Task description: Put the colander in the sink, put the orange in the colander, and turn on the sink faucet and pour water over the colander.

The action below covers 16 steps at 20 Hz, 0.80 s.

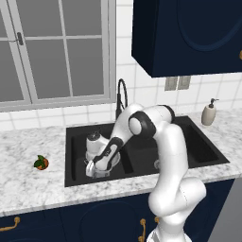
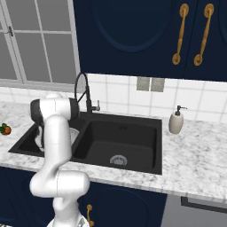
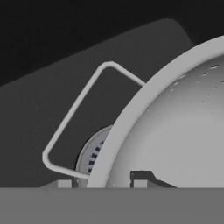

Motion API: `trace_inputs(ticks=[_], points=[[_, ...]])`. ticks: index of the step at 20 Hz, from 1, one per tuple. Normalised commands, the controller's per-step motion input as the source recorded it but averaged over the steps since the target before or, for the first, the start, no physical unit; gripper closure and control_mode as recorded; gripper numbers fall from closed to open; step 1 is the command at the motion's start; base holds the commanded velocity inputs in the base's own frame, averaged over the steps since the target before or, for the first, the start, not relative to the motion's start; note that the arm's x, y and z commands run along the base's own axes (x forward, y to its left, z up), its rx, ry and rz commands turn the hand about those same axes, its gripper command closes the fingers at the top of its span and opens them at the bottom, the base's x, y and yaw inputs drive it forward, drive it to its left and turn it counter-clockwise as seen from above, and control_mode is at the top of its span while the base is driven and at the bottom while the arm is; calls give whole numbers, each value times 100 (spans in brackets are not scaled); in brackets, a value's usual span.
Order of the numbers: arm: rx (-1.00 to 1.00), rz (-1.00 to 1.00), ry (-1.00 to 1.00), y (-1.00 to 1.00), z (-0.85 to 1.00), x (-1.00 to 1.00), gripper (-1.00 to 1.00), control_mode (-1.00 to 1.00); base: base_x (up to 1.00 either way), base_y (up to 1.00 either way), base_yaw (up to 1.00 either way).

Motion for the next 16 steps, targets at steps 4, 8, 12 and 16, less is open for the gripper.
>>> trace_inputs(ticks=[4, 8, 12, 16], points=[[-2, -2, 0, -7, -19, 9, 100, -100, 0, 0, 0], [-1, -3, 10, -30, -1, 0, 100, -100, 0, 0, 0], [0, 0, 16, -24, 0, 0, -100, -100, 0, 0, 0], [0, 0, 8, -21, 2, 0, -100, -100, 0, 0, 0]])
